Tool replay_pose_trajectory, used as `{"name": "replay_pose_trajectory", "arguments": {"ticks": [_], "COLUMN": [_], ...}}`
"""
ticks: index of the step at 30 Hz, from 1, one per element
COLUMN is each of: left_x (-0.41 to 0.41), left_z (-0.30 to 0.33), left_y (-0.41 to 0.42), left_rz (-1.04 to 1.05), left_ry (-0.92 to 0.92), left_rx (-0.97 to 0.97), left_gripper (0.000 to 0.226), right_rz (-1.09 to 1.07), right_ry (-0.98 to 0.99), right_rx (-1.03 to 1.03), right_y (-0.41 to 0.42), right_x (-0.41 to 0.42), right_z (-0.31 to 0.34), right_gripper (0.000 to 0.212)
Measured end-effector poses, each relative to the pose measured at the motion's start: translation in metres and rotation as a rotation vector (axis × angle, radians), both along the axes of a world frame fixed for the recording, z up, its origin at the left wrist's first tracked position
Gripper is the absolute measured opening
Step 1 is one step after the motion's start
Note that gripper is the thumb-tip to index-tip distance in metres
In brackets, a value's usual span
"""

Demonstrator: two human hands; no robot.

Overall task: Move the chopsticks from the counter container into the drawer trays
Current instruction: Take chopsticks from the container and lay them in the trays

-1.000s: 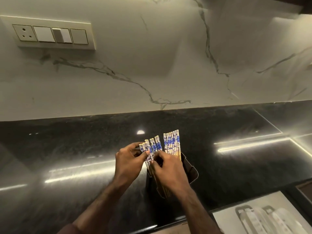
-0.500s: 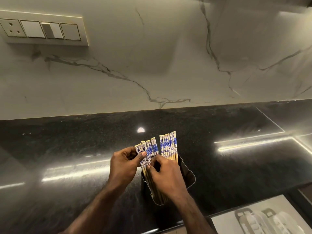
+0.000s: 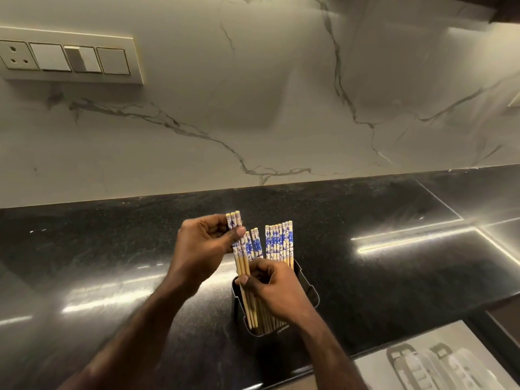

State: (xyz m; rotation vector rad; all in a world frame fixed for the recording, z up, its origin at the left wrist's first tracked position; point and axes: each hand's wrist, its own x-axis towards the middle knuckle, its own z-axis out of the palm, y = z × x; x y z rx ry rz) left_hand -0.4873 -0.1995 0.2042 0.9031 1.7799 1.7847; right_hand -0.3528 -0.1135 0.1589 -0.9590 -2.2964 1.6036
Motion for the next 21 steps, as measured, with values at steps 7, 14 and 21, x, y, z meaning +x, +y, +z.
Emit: {"name": "replay_pose_trajectory", "arguments": {"ticks": [7, 14, 21], "left_x": [-0.011, -0.001, 0.081], "left_z": [0.058, 0.083, 0.085], "left_y": [0.013, 0.034, 0.041], "left_rz": [-0.206, -0.305, -0.377], "left_ry": [-0.071, -0.249, -0.3], "left_rx": [0.079, 0.107, 0.065], "left_gripper": [0.019, 0.03, 0.024], "right_rz": [-0.02, -0.058, -0.061], "right_ry": [0.127, 0.218, 0.143], "right_rx": [-0.143, -0.329, -0.37], "right_y": [0.001, -0.005, -0.006], "right_x": [0.026, 0.073, 0.166], "right_z": [0.021, 0.05, 0.053], "right_gripper": [0.019, 0.023, 0.024]}}
